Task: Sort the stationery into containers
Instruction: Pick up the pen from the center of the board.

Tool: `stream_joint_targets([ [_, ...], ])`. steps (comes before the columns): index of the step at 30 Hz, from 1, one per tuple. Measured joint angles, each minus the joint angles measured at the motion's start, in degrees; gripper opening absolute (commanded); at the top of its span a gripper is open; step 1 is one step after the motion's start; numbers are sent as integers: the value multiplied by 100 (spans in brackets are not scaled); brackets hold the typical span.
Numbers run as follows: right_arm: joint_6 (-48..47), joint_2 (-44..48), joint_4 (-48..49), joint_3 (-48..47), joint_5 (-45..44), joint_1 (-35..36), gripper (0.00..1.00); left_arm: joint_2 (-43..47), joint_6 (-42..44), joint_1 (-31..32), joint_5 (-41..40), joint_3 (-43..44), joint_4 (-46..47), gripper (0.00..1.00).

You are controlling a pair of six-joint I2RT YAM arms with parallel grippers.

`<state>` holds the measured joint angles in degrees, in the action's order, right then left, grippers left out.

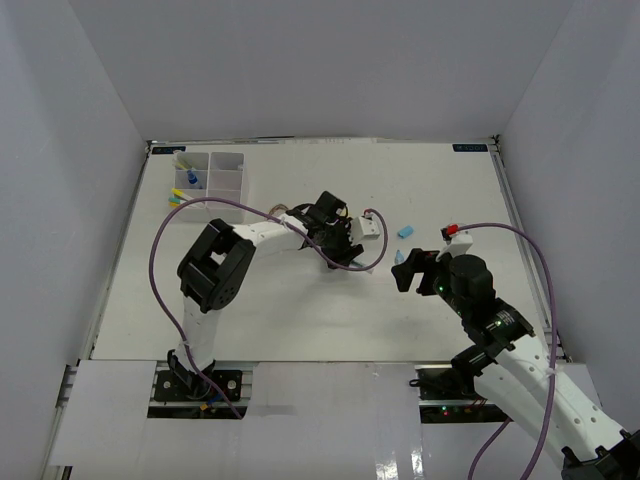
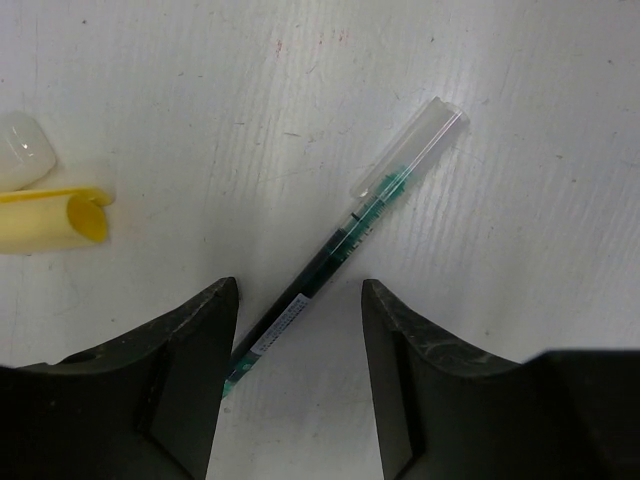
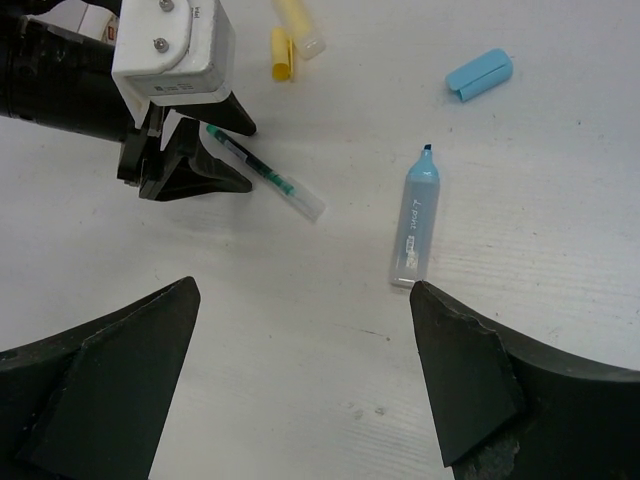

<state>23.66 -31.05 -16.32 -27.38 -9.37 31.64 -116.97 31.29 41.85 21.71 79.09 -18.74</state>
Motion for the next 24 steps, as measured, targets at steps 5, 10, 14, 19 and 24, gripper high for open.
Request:
stream_joint_targets([
  [5, -7, 24, -24, 17, 37, -13, 92, -55, 79, 109, -76, 79, -22, 59],
  [10, -7, 35, -24, 17, 52, -13, 92, -79, 127, 304, -155, 107, 44, 56],
  [14, -9, 61, -26, 20, 55, -13, 92, -114, 136, 446, -162, 133, 76, 43],
  [19, -13, 151, -20, 52, 55, -13, 92, -125, 125, 470, -118, 131, 76, 33],
  [24, -15, 199, -26, 103, 55, -13, 93, -122, 109, 476, -59, 81, 118, 14],
])
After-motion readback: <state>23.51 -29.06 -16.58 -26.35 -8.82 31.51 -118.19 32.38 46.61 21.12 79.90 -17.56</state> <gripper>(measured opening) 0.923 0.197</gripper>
